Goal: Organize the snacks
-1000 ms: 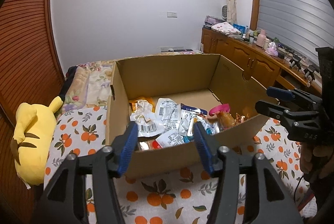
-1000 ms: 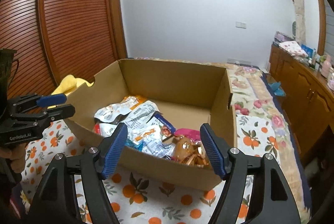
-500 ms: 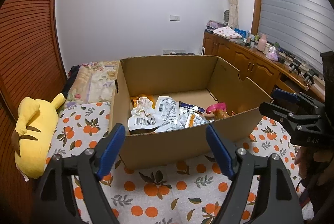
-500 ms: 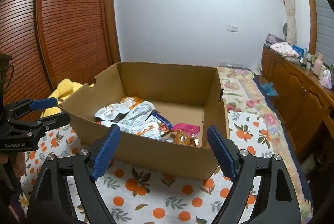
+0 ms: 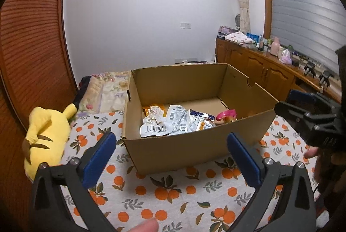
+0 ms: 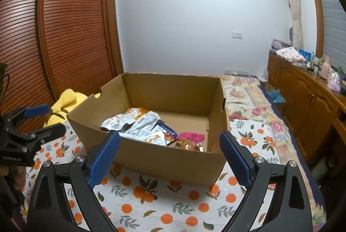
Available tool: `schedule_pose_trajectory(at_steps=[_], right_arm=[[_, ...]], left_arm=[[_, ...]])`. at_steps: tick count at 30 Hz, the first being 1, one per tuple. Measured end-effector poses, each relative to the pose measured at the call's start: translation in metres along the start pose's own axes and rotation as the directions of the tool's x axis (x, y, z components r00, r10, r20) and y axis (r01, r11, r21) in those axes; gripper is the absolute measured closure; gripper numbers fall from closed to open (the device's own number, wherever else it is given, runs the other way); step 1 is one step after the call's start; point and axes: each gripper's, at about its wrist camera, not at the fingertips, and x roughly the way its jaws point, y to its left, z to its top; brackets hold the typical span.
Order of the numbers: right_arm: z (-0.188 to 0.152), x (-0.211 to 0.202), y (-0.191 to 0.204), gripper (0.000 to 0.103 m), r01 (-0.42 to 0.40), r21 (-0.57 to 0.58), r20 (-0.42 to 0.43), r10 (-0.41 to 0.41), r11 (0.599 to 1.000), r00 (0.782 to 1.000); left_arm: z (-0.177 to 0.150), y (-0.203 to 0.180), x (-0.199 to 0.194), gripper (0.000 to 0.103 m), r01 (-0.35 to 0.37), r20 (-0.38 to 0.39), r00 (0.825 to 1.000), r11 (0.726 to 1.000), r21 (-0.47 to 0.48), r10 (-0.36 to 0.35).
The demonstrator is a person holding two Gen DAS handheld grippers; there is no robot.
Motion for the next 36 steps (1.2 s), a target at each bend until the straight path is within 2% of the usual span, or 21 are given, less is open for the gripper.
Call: schedule_pose_trajectory(at_steps=[4,13,17,23,36], right_arm=[[0.0,-0.008,0.003,0.008,0.008,-0.002,0.019,-0.008,1.0,1.0],[-0.002,-0.032,0.009,0.007,0.038,0.011,0.052,-0.038,0.999,0.998],[-0.002,-0.046,0.013,0.007,0.08,0.017,0.065,-0.081,0.997,0.995],[-0.003,-0.068,0.019,0.007,0.096,0.028,0.087,-0.099,0.995,0.991],[-0.015,-0.091,0.026,0.007,0.11,0.039,0.102,-0.113,0.993,0.988]], left_arm=[[-0.003,-0.007,-0.01,0.0,-0.043,0.02,0.999,0.999,0.02,0.042],[-0.006,-0.014,-0.041,0.0,-0.037,0.043,0.998,0.999,-0.003,0.037],[-0.006,-0.015,-0.059,0.0,-0.055,0.064,0.996,0.998,-0.016,0.056],[-0.008,-0.017,-0.078,0.0,-0.071,0.082,0.994,0.997,-0.026,0.073],[-0.023,-0.018,-0.09,0.0,-0.081,0.085,0.993,0.996,-0.04,0.084]])
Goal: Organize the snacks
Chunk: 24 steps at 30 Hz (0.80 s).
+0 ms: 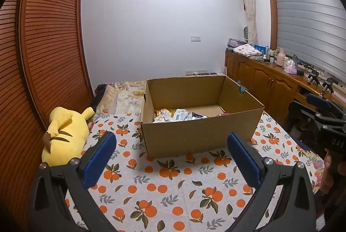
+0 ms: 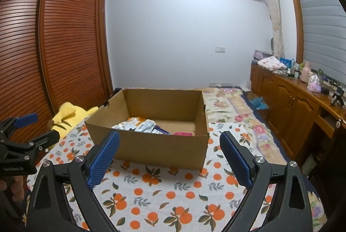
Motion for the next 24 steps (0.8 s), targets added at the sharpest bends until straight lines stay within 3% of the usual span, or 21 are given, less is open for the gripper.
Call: schedule_pose_trajectory(at_steps=[24], right_arm=[[-0.016,-0.001,0.001,0.007,0.016,0.004,-0.018,-0.016,1.0,1.0]], left_arm=[[-0.006,0.008,0.004,0.0,-0.002,-0.004,1.0,1.0,-0.017,0.002]])
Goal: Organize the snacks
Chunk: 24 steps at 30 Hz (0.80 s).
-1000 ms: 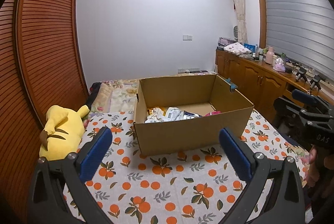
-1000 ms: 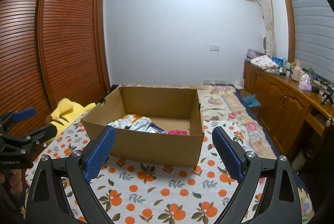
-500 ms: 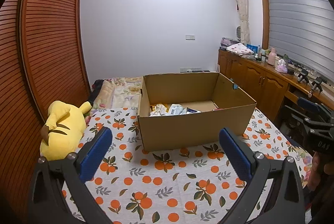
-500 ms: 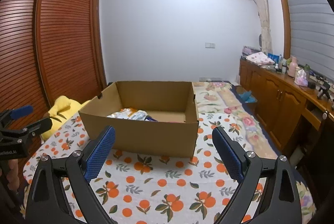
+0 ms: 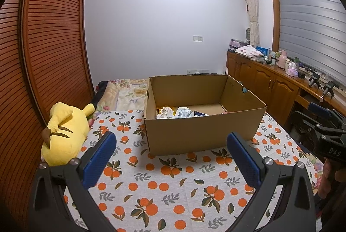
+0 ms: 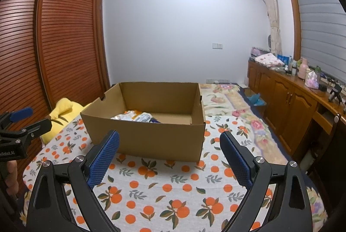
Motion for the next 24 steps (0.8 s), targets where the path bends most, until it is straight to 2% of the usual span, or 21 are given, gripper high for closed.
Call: schedule_pose_trajectory(at_steps=[24], right_arm=[[-0.0005,-0.0002,-0.0007,0.007,0.0,0.001,-0.001,0.0,1.0,1.0]], left_arm=[[-0.0024,0.0025,-0.001,0.0,-0.004,0.001,1.0,1.0,-0.004,0.004]])
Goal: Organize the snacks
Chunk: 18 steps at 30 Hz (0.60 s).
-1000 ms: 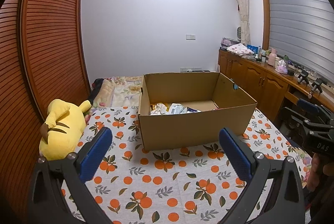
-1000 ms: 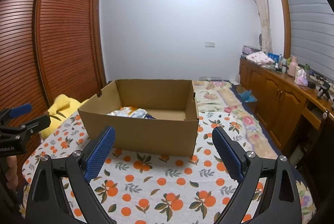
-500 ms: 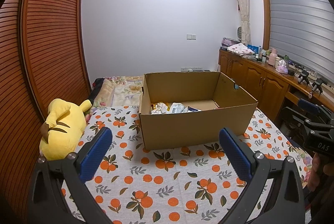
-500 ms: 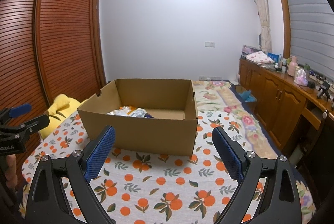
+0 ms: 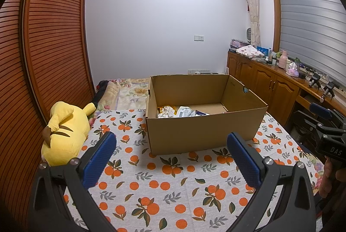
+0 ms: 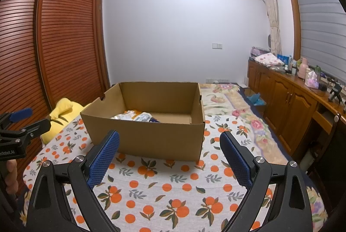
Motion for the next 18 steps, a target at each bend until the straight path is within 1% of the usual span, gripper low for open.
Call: schedule_pose_trajectory(at_steps=[18], right_arm=[[0.0002,0.0001,-0.0008,0.007,0.0,0.001,0.0,0.0,1.0,1.0]], left_arm=[[-0.0021,0.0013,-0.0006,0.0,-0.004,-0.003,1.0,1.0,-0.002,0.004]])
